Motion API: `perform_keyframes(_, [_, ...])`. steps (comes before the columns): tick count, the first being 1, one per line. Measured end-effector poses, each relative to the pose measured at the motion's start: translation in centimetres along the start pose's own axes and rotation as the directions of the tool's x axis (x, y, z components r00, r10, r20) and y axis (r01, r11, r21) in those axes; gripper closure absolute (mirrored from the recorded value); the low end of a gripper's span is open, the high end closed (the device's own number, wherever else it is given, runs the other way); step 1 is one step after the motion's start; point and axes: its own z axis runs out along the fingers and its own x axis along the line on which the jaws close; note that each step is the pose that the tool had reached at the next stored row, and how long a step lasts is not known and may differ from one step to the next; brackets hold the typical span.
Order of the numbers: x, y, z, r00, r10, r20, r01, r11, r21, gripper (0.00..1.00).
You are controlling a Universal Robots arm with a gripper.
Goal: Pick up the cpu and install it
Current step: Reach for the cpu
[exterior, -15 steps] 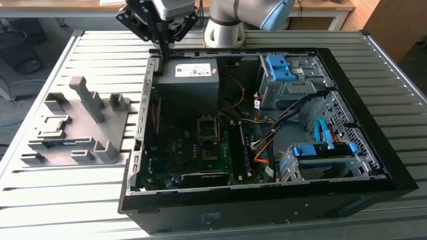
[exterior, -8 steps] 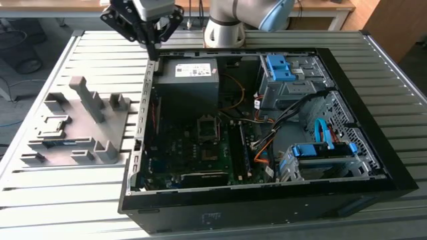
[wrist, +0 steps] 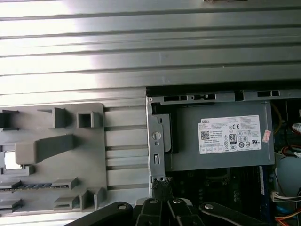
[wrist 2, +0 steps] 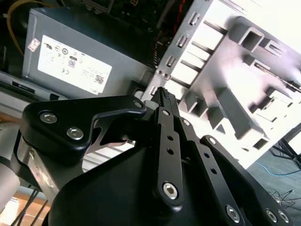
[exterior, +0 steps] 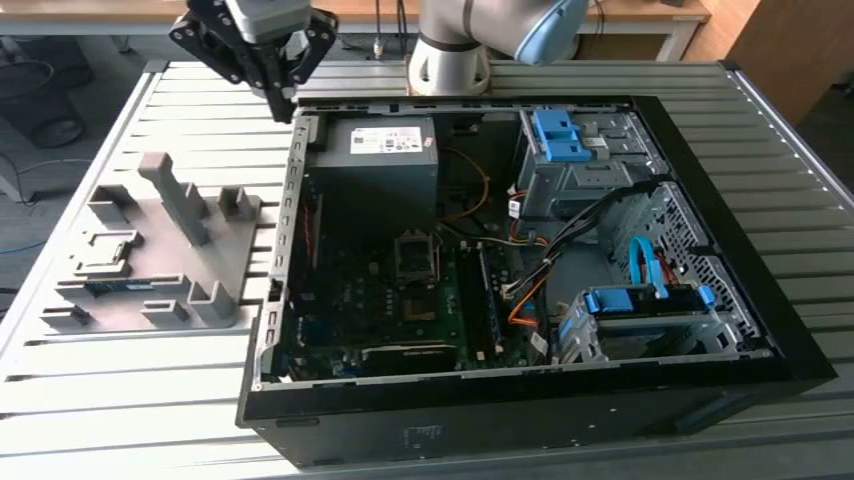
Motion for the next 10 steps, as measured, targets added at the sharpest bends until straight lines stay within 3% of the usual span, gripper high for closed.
perform_keyframes(10, [2.84, -0.21, -0.06, 1.0, 0.0, 0.0, 0.0, 1.0, 0.0001, 0.9])
